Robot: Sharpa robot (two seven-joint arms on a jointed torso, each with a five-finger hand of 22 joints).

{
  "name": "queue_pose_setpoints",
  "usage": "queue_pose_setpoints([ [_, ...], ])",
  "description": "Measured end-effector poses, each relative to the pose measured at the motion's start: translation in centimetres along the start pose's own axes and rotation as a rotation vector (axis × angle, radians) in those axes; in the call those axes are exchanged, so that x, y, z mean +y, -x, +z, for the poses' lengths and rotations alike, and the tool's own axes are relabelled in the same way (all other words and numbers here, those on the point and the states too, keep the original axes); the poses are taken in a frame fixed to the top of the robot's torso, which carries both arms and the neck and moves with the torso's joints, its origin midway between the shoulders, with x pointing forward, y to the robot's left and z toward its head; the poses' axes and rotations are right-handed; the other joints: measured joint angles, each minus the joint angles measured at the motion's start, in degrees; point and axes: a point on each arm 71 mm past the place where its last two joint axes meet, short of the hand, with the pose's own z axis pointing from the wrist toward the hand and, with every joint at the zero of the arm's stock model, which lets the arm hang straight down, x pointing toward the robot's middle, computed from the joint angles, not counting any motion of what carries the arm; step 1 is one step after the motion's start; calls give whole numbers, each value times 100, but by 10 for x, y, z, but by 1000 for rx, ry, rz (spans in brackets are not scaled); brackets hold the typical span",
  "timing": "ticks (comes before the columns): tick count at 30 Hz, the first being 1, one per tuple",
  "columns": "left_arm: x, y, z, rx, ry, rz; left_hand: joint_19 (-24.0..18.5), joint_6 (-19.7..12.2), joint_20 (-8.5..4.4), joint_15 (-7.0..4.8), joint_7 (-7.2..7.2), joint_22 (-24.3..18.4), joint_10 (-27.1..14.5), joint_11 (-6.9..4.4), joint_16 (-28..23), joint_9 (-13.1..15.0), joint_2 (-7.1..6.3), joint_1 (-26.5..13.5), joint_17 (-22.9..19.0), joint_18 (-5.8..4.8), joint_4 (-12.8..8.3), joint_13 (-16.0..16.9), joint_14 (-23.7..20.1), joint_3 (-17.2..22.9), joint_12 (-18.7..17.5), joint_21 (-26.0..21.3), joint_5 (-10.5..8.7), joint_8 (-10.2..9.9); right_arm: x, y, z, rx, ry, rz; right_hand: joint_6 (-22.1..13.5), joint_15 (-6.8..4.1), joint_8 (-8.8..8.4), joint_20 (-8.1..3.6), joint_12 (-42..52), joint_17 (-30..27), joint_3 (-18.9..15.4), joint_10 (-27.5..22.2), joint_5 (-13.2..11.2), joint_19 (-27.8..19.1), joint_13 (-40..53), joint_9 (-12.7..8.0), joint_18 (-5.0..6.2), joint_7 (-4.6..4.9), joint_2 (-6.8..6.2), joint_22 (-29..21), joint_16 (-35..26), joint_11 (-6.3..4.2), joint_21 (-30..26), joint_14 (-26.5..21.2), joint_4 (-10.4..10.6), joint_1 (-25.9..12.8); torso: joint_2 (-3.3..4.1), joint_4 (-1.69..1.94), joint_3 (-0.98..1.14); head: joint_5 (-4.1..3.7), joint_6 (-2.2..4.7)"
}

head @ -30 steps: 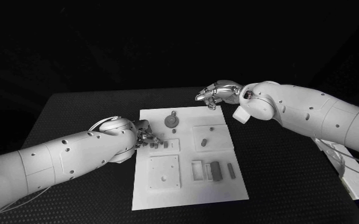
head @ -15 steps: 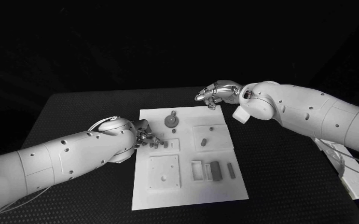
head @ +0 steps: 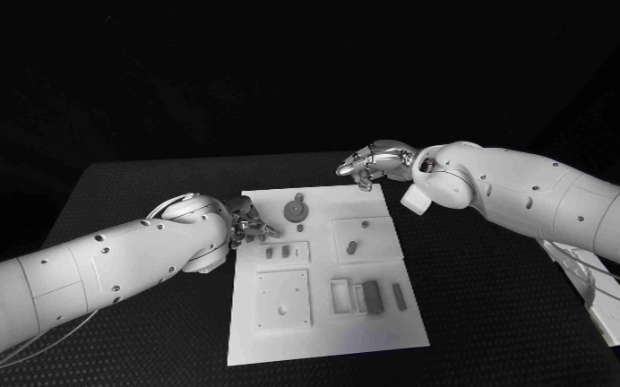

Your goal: Assemble the parts on the task board

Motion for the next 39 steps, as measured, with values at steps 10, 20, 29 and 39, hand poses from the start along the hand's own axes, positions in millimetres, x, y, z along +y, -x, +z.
queue_pose_setpoints([
  [10,-19,17,2,-54,-86,-83,-760,-622,527,684,497,-616,-777,532,-1108,-615,160,878,-714,-81,-797,-792,-705,451,-1091,-1072,599,-528,0,0,1,1,0,0,17,0,0,0,0,0,0,0,0,0,0,0,0,15,0,0,0,0,0,1,0,0,1,-3,2,-1,35],
  [20,-52,15,8,-147,-317,9,-523,-566,793,939,511,-646,-653,933,-1253,-1244,149,2082,-844,46,-1150,-2460,-480,1127,-3443,-1237,270,-1098,0,1,1,-14,1,-3,17,3,0,0,0,0,0,0,0,0,-5,0,1,14,0,0,0,0,0,3,0,0,4,-6,2,15,82],
  [29,-71,7,10,-229,-502,167,-230,-646,861,1008,463,-531,-632,1022,-1147,-1487,-49,2168,-806,46,-1115,-2911,-225,1043,-4257,-1136,5,-1310,-1,5,1,-52,5,-8,24,4,0,0,0,-5,0,0,0,0,-5,0,0,6,0,1,0,0,0,4,0,0,6,-10,3,14,103],
  [39,-82,-5,16,-252,-563,291,238,-612,787,938,496,-259,-422,962,-769,-1618,-343,1961,-628,45,-1039,-3090,202,967,-4519,-784,6,-1375,0,6,2,-64,10,-11,26,6,0,0,0,-5,0,0,0,0,-5,0,1,3,0,1,0,0,0,6,0,0,9,-8,-2,7,105],
])
